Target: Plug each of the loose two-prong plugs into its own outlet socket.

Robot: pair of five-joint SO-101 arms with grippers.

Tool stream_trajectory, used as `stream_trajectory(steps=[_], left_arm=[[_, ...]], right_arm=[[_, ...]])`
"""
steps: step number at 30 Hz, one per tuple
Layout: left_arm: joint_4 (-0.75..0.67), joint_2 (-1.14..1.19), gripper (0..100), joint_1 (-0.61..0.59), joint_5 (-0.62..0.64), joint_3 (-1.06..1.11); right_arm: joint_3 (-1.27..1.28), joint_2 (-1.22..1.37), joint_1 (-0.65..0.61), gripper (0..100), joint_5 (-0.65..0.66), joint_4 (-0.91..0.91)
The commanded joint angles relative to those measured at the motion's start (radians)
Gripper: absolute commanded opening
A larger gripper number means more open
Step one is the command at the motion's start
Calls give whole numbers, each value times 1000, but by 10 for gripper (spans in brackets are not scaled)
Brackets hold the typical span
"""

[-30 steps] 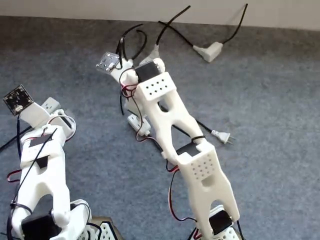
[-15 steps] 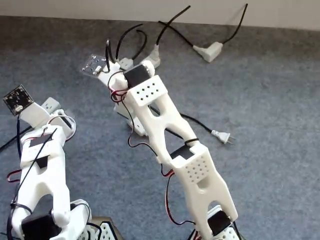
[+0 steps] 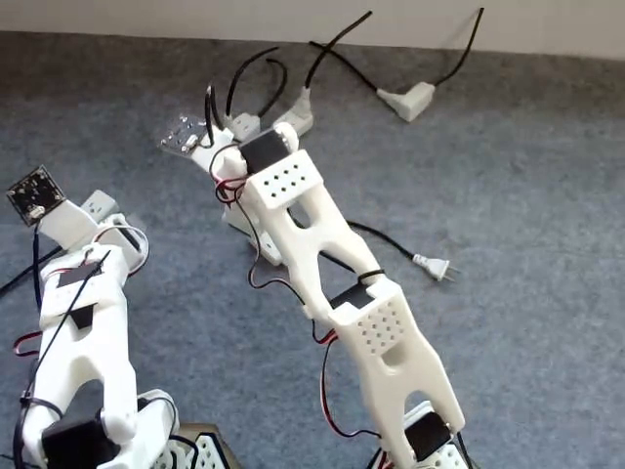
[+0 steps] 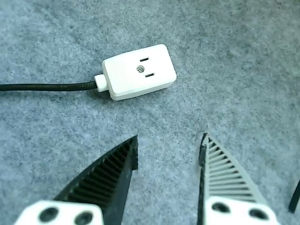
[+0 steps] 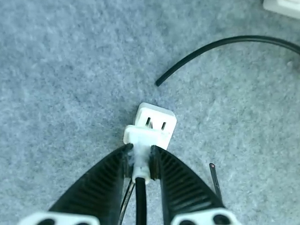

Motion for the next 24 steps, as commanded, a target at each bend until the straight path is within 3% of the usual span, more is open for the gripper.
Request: stream_trajectory(steps=[1, 24], left_arm=[[5, -24, 224, 16, -5, -31], [5, -24, 224, 16, -5, -31]], right_arm=[[-21, -33, -2, 30, 8, -5], [-67, -93, 38, 30, 11, 27]])
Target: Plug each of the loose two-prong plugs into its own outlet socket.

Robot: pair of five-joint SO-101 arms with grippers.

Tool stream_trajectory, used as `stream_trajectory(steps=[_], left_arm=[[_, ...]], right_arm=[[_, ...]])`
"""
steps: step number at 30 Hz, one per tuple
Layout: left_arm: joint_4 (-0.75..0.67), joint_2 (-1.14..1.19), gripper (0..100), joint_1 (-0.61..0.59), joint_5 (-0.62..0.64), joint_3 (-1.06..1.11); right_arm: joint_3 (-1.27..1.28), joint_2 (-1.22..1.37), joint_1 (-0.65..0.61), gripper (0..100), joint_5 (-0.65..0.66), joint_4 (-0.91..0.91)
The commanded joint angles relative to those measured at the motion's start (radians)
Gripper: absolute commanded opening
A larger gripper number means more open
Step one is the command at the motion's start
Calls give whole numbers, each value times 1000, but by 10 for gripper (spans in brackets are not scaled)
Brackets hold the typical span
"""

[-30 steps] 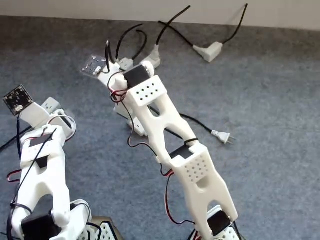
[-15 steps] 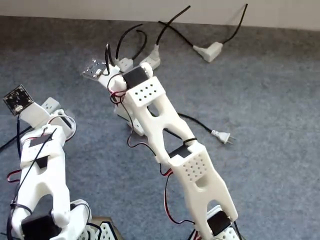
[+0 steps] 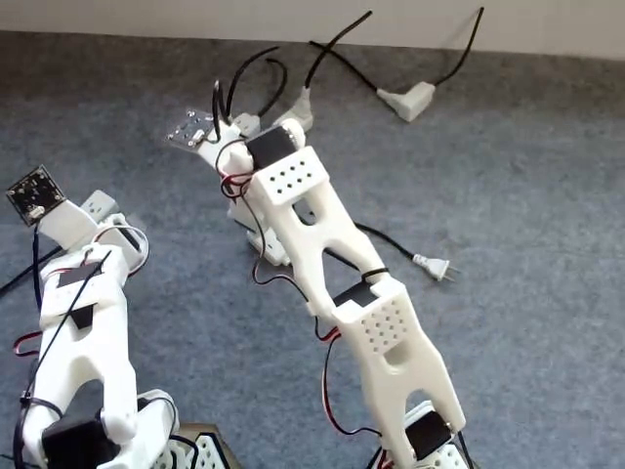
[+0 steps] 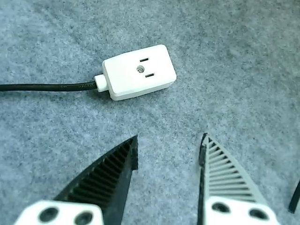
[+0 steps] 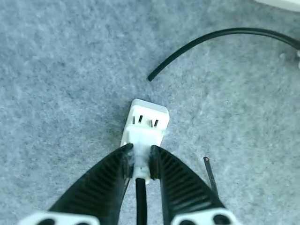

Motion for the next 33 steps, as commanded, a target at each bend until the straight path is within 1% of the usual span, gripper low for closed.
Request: stream_trajectory(steps=[1, 16, 21, 33], left_arm=[[5, -24, 224, 16, -5, -31], [5, -24, 224, 16, -5, -31], [5, -24, 224, 16, -5, -31], [5, -24, 224, 16, -5, -31]], right_arm=[[-68, -70, 22, 30, 11, 18], [-65, -38, 38, 30, 11, -1], [-76, 19, 31, 30, 12, -2], [-76, 21, -12, 32, 12, 33]])
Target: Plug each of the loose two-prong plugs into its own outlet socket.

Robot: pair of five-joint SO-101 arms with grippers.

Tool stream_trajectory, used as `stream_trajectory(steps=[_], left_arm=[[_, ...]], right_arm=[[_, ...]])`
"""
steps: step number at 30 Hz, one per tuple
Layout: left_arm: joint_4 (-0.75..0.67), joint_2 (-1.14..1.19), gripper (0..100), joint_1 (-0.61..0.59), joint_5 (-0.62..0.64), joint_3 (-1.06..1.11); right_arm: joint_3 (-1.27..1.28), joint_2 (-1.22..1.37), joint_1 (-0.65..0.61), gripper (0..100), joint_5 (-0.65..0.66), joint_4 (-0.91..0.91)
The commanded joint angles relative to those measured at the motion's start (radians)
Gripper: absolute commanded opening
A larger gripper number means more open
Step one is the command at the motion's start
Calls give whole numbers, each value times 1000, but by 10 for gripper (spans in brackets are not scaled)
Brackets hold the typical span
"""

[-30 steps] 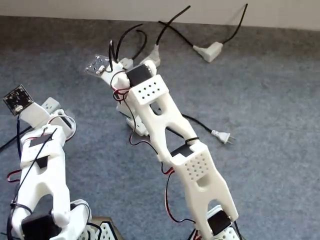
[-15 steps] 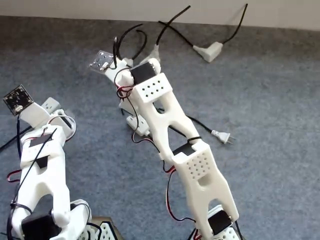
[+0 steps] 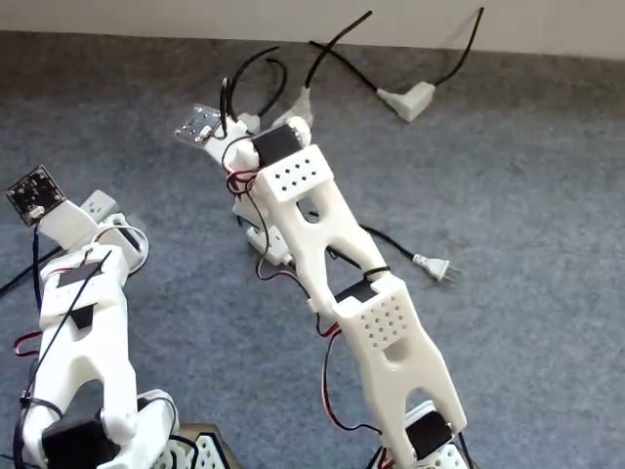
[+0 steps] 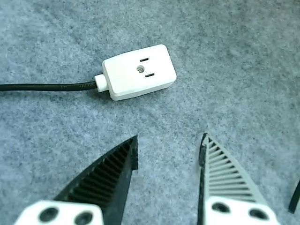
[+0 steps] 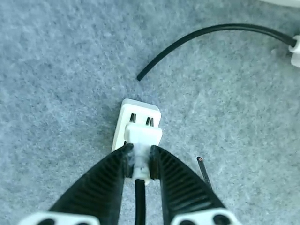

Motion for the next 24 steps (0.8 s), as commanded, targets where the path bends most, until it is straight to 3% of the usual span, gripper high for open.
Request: stream_trajectory(steps=[1, 24], left_arm=[[5, -24, 224, 16, -5, -31], [5, -24, 224, 16, -5, -31]], right_arm=[[-41, -19, -31, 32, 12, 30], [-35, 74, -31, 33, 75, 7]])
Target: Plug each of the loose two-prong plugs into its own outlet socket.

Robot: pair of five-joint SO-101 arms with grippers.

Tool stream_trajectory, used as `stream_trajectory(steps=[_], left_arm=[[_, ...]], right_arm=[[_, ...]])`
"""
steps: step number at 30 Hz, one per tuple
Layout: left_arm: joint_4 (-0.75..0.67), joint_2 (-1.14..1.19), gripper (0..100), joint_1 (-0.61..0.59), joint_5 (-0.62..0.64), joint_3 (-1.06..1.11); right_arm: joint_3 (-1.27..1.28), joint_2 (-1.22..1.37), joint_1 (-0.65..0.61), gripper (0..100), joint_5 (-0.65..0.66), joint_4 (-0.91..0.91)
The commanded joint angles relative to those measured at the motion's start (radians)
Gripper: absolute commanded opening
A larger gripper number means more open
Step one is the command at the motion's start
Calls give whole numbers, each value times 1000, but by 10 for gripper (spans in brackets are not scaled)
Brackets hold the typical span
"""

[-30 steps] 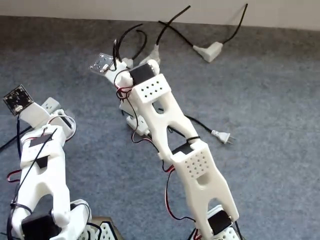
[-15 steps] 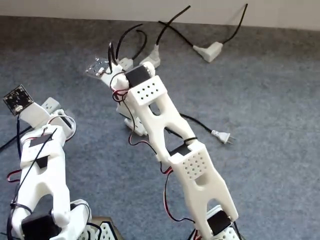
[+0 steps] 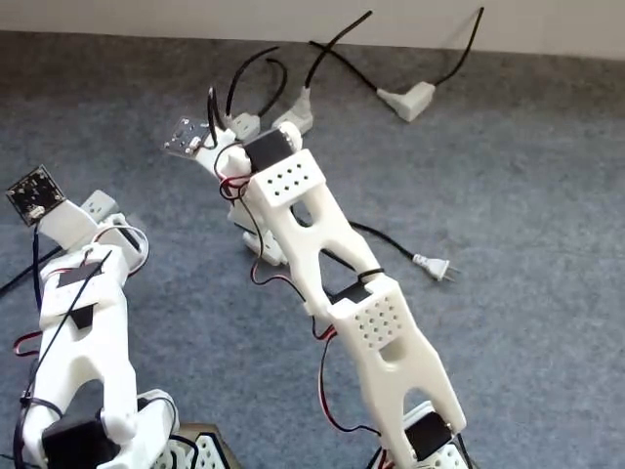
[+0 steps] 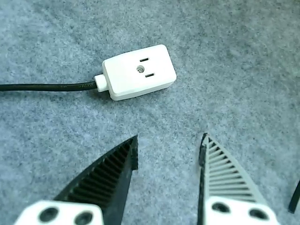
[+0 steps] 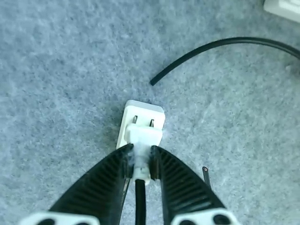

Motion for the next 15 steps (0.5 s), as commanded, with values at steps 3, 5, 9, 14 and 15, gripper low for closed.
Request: stream_trajectory(steps=[3, 5, 9, 14, 15], left_arm=[[5, -24, 224, 15, -5, -31], [5, -24, 224, 15, -5, -31], [5, -24, 224, 15, -5, -31], [5, -24, 224, 15, -5, -31], [5, -24, 224, 15, -5, -31]], right_arm=[[-4, 41, -15, 33, 12, -16], [-4, 59, -19, 33, 12, -19], [-2, 99, -33, 33, 12, -16], [-8, 140, -36, 33, 12, -36], [-8, 148, -36, 33, 12, -45]])
